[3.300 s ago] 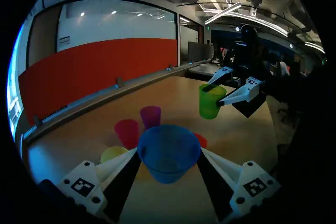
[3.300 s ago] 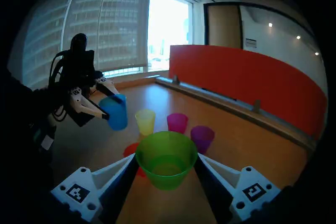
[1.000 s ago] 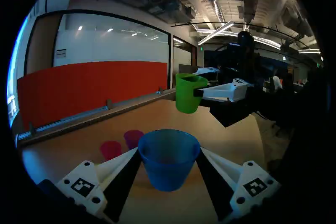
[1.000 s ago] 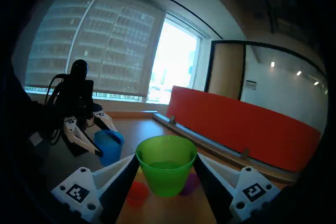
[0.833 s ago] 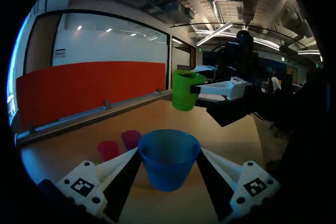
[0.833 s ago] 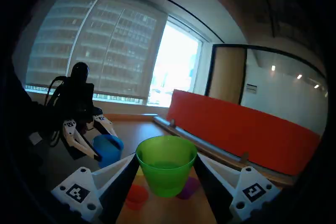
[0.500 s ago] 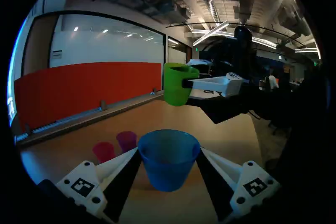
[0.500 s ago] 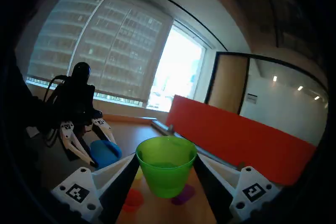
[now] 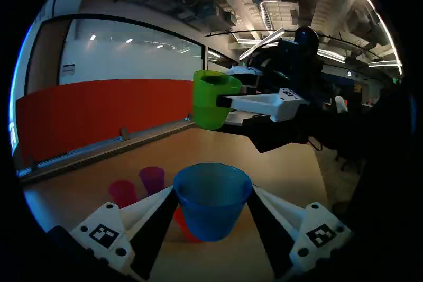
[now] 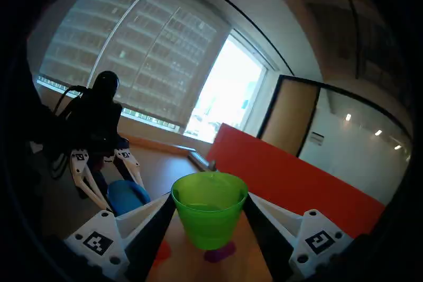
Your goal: Pour water
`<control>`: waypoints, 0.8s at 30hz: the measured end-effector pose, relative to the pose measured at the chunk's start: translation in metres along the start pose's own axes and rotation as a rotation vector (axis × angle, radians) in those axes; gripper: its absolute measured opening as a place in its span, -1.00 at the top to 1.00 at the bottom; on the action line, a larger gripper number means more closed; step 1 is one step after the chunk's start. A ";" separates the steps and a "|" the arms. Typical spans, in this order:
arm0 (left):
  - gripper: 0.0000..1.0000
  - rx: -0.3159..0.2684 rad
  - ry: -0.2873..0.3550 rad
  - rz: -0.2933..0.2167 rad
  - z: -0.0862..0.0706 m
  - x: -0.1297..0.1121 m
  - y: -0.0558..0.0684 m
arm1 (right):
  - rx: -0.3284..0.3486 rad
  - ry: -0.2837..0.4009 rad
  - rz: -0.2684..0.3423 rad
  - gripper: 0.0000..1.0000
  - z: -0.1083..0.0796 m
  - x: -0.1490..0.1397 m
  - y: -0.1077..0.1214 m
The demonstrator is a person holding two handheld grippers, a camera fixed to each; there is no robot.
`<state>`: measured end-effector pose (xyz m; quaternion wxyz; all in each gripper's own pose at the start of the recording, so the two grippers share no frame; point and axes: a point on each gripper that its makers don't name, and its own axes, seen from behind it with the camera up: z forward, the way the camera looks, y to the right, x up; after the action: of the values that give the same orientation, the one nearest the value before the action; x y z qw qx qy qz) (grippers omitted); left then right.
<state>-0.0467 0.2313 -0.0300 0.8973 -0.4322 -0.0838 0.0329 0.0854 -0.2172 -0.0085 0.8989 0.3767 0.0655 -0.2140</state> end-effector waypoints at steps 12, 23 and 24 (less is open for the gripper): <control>-0.74 -0.029 0.018 0.004 0.010 0.001 0.012 | 0.002 0.008 -0.117 -0.81 0.007 0.016 0.005; -0.74 -0.046 0.035 0.006 0.017 0.002 0.019 | -0.008 0.007 -0.231 -0.81 0.012 0.026 0.010; -0.74 -0.048 0.037 0.005 0.018 0.003 0.020 | -0.009 0.007 -0.241 -0.81 0.012 0.026 0.010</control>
<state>-0.0468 0.2576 -0.0343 0.8879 -0.4544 -0.0669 0.0252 0.1129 -0.2283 -0.0008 0.8681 0.3628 0.1141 -0.3191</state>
